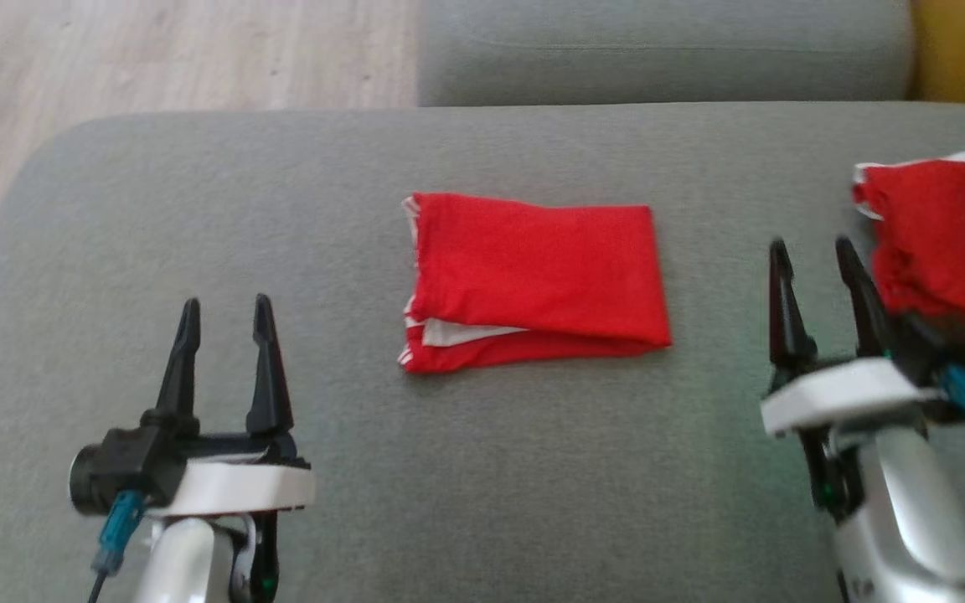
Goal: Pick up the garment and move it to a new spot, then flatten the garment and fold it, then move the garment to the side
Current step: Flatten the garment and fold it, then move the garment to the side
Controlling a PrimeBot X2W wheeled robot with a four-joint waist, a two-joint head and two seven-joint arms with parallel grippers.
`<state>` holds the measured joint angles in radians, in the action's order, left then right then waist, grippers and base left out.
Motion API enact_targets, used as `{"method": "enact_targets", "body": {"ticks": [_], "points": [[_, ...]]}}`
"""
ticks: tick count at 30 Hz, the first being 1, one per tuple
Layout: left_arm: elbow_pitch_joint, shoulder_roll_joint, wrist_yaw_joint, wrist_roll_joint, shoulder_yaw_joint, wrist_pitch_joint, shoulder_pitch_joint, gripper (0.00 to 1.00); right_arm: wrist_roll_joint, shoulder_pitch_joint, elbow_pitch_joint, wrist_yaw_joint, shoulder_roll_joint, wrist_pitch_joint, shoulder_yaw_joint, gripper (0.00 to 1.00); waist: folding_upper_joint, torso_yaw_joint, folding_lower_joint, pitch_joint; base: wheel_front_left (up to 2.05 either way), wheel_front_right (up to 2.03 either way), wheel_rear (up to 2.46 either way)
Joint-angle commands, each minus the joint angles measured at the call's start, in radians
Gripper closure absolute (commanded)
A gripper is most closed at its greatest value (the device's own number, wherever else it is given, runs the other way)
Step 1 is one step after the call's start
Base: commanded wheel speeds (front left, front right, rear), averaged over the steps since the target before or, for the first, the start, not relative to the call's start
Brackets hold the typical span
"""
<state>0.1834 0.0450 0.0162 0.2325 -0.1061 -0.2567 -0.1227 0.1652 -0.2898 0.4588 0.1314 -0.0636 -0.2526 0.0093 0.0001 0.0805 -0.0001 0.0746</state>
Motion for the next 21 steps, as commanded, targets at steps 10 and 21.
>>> {"method": "enact_targets", "body": {"ticks": [10,21], "points": [[-0.037,0.005,-0.002,0.003,0.047,-0.005,-0.015,0.0,0.016,0.094,-0.166,-0.001,0.013,-0.009,0.012,0.0,-0.0001,-0.063,0.0001,-0.004,0.0,0.0,0.0],[-0.03,0.005,0.005,-0.002,0.038,-0.005,-0.018,0.0,0.015,0.103,-0.167,-0.001,0.013,-0.009,0.016,0.0,-0.0001,-0.058,0.0001,-0.016,0.0,0.0,0.0]]}}
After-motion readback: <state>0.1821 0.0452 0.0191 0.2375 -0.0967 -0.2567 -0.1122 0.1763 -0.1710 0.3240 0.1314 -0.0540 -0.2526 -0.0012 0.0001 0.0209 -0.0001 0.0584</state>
